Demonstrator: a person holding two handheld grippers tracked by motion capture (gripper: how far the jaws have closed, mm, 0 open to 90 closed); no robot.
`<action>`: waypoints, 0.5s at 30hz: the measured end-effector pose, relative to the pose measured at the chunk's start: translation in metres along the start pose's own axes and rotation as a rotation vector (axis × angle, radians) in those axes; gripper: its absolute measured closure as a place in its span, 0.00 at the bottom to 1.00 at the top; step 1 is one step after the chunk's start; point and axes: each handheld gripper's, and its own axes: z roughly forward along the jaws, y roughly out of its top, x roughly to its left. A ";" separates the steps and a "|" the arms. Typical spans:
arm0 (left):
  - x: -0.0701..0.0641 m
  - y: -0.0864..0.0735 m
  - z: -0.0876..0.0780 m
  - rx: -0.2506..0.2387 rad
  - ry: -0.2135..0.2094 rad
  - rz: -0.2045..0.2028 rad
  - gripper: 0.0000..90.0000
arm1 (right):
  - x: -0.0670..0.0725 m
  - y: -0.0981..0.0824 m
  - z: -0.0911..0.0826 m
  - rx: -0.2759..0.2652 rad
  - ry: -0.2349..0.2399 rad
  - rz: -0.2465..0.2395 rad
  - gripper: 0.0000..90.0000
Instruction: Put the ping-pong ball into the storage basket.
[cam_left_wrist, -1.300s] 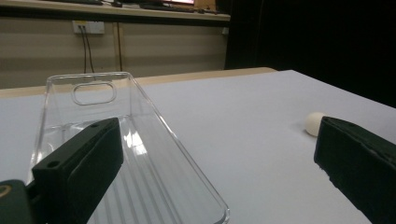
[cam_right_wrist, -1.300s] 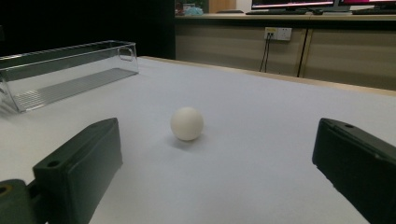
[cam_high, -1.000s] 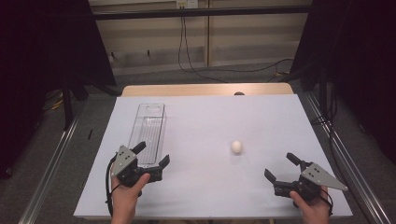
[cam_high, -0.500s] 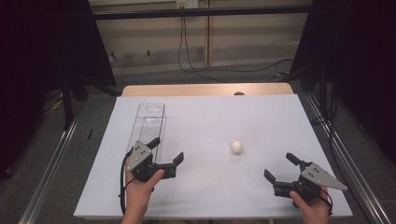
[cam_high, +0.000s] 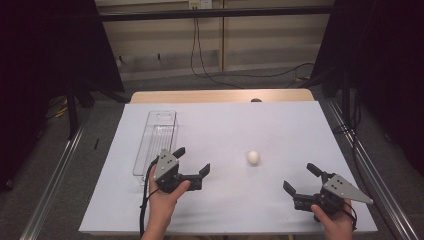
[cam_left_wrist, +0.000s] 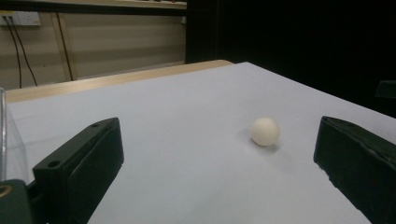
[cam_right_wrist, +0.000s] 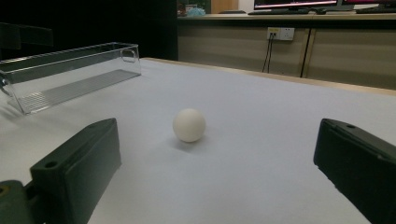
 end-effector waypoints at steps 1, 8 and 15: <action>-0.001 0.000 0.001 0.002 -0.006 0.005 0.02 | -0.001 0.000 0.000 0.002 0.006 -0.009 0.00; -0.006 -0.001 0.012 0.017 -0.013 0.013 0.02 | -0.001 0.000 0.000 0.001 0.000 -0.006 0.00; -0.011 -0.001 0.021 0.027 -0.021 0.015 0.02 | -0.001 0.000 0.000 0.000 -0.002 -0.003 0.00</action>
